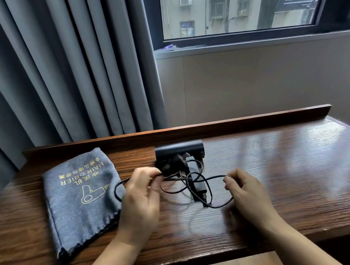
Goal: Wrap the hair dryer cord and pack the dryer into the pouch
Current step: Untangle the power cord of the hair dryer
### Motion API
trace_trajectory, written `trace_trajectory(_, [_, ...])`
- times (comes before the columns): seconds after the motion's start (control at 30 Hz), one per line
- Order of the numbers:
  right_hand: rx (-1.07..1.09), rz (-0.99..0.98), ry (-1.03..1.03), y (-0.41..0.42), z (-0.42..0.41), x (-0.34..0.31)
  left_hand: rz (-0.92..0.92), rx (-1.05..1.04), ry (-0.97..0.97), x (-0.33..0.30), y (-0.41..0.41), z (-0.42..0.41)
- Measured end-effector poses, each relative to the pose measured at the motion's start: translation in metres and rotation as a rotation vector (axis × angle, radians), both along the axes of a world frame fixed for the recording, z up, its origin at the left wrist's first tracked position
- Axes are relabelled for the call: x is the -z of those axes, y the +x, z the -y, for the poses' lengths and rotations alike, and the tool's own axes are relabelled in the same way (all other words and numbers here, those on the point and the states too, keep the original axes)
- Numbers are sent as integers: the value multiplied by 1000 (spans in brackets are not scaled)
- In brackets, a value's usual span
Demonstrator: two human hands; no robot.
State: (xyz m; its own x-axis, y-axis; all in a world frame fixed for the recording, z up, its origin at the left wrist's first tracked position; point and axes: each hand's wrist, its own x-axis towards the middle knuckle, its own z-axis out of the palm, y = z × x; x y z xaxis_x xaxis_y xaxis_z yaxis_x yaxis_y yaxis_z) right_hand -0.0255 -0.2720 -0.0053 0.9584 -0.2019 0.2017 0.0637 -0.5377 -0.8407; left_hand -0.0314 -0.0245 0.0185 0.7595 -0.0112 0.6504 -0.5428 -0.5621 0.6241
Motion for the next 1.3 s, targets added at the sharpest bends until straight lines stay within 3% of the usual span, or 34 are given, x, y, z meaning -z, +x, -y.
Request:
trace_trajectory(0.07, [13, -37, -13, 2, 3, 2, -82, -165, -80, -2, 9, -13])
trace_trajectory(0.13, [6, -72, 57, 3, 3, 2, -189, -253, -8, 0, 18, -22])
trace_trajectory(0.23, [-44, -159, 381, 4, 2, 0, -325, -308, 129, 2, 22, -24])
trace_trajectory(0.4, [-45, -253, 813, 8, 8, -4, -357, -329, 142, 8, 21, -19])
trace_trajectory(0.67, [177, -109, 1389, 24, 47, -6, -348, -374, 55, 23, 32, -44])
trace_trajectory(0.77, [182, -90, 1372, 24, 48, -6, -332, -307, 226, 27, 33, -47])
trace_trajectory(0.93, [11, -53, 1248, 15, 36, -12, -345, -228, 559, 37, 29, -38])
trace_trajectory(1.3, [-425, -71, 1121, 3, 23, -25, -290, 257, 302, 9, 30, 14])
